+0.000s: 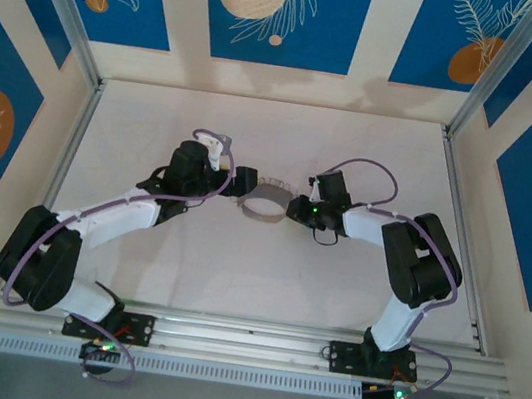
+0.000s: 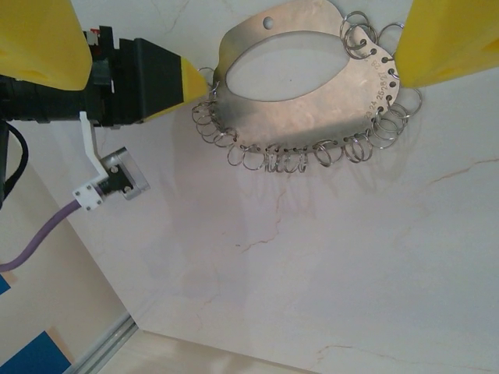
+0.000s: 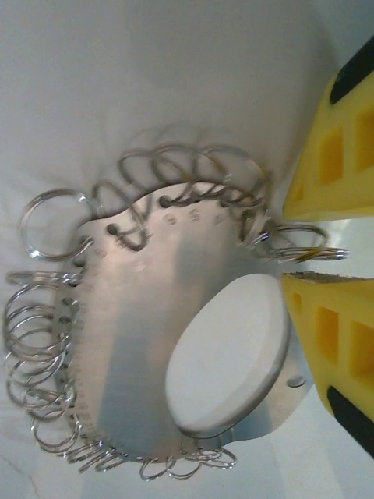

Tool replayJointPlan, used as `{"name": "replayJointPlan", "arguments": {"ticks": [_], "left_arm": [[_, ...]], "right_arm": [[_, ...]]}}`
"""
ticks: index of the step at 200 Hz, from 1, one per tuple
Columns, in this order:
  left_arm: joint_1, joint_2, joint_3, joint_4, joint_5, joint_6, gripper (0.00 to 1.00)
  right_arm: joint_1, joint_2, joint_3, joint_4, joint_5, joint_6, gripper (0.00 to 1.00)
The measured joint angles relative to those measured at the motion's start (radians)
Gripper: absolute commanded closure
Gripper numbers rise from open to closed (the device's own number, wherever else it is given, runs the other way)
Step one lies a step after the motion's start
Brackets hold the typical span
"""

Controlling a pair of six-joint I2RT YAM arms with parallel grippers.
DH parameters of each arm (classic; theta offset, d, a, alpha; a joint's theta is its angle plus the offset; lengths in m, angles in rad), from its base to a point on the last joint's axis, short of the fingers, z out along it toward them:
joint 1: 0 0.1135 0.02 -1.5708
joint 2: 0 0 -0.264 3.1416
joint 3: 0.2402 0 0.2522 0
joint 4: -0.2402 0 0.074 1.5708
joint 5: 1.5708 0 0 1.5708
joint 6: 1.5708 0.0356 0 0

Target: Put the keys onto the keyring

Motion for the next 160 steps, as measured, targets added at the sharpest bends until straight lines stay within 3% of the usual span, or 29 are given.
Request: {"name": "replayJointPlan", "arguments": {"ticks": [35, 70, 82, 124, 160], "left_arm": [[0.0, 0.0, 0.0, 0.002, 0.0, 0.0, 0.0], [0.0, 0.0, 0.0, 0.002, 0.002, 0.0, 0.0], [0.0, 0.0, 0.0, 0.002, 0.002, 0.0, 0.0], [0.0, 0.0, 0.0, 0.003, 0.002, 0.0, 0.0], [0.0, 0.0, 0.0, 0.003, 0.002, 0.0, 0.0]], "right_arm": [[0.004, -0.066, -0.055, 0.0, 0.01, 0.025, 0.47], [0.014, -0.081, -0.068, 0.01, 0.016, 0.037, 0.41], [0.023, -0.081, -0.069, 0.012, 0.015, 0.04, 0.42], [0.045, -0.051, -0.068, 0.04, 0.011, 0.063, 0.63], [0.048, -0.017, -0.047, 0.052, 0.008, 0.07, 0.67]]}}
